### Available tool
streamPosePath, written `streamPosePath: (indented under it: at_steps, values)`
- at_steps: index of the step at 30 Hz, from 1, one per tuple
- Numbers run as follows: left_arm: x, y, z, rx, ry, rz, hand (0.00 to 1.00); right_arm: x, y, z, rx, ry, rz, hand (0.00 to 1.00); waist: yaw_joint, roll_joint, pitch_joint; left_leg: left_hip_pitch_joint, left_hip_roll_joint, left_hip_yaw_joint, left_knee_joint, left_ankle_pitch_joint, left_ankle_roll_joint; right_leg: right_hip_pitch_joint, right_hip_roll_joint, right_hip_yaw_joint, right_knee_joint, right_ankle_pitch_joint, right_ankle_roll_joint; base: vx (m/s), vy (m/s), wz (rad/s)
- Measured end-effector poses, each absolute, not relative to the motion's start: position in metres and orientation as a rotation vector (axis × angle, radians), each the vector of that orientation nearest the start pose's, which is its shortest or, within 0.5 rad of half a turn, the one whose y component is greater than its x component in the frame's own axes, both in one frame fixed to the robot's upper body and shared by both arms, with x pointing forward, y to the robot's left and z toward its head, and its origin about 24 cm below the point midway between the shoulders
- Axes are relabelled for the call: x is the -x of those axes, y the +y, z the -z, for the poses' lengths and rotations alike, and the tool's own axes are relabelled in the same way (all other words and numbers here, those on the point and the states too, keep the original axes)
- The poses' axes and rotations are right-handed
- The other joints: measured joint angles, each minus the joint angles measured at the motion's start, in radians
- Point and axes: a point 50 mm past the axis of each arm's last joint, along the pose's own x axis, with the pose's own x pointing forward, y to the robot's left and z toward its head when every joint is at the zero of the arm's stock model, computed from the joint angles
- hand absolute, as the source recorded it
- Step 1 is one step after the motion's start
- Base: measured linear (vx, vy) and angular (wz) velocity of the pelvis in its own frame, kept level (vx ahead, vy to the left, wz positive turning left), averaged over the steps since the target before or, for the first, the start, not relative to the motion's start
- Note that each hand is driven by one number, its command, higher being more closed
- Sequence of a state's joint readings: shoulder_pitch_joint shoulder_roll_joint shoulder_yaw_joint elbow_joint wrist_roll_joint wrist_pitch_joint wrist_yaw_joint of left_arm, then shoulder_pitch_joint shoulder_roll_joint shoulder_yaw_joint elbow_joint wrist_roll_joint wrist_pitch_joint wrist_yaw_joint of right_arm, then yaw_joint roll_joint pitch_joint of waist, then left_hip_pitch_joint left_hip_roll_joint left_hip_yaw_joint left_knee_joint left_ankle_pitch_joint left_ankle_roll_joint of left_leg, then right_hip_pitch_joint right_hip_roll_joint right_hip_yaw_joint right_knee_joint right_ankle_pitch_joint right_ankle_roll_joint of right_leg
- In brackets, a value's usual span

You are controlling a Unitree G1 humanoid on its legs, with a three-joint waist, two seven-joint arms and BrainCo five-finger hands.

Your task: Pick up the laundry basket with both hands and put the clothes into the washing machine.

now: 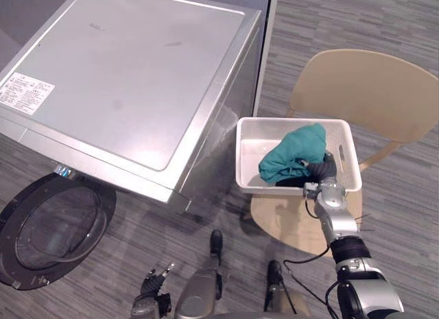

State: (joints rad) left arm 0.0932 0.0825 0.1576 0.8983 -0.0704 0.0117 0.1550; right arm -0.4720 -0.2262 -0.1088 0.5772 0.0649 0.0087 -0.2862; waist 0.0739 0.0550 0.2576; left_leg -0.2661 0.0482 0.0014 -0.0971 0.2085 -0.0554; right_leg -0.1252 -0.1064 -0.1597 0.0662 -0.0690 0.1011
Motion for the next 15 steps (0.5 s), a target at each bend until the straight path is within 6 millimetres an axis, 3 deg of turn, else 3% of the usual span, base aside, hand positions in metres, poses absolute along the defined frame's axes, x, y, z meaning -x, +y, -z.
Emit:
streamPosePath:
  at_steps: [8,15]
  values:
    - [-0.122,0.211,0.144,-0.029,0.959,-0.358,0.00,-0.345,-0.233,-0.074,0.330,0.045,0.374,0.00,-0.001,0.000,0.033,0.001,0.001,0.001,-0.001,0.000,0.000,-0.002,0.000,0.002,0.002,0.000,0.000,0.00,0.000,0.00]
    - [-0.123,0.210,0.143,-0.037,0.956,-0.348,0.00,-0.346,-0.232,-0.076,0.560,0.040,0.335,0.00,-0.001,-0.003,0.037,0.001,0.000,0.001,-0.002,0.000,0.000,-0.001,0.000,0.003,0.001,0.000,0.000,0.00,0.000,0.00]
